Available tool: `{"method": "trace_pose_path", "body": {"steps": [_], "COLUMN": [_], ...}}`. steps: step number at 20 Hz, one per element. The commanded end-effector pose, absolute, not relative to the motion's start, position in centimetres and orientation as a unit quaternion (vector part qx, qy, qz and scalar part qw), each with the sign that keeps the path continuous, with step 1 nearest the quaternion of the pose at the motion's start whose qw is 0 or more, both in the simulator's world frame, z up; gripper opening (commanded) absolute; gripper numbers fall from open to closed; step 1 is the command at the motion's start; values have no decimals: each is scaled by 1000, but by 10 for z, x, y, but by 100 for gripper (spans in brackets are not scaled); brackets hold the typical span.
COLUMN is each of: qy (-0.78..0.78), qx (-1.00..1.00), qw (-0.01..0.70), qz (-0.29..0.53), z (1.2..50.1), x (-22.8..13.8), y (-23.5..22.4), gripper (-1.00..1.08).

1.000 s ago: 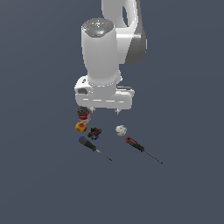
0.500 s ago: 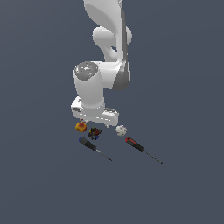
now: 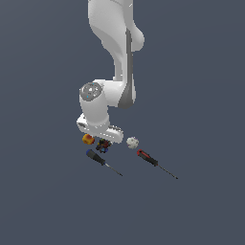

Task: Pick up a designated object from a clutter of objects.

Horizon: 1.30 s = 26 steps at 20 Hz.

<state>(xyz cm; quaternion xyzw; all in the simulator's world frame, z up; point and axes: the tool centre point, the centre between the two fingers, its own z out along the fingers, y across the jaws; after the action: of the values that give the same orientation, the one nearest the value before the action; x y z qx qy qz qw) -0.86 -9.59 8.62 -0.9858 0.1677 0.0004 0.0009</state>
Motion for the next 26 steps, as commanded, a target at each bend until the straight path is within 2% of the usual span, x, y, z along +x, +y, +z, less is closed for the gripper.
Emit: {"method": "trace_pose_path", "body": {"steps": [1, 8, 23, 24, 26], "qy": [172, 172, 173, 173, 173], "qx": [-985, -985, -985, -985, -985], "qw": [0, 0, 0, 0, 0], "qz": [0, 1, 0, 0, 0], "z": [81, 76, 30, 30, 30], "x": [-10, -10, -11, -11, -11], "y": [-98, -98, -99, -99, -99], "gripper": [100, 100, 100, -100, -100]}}
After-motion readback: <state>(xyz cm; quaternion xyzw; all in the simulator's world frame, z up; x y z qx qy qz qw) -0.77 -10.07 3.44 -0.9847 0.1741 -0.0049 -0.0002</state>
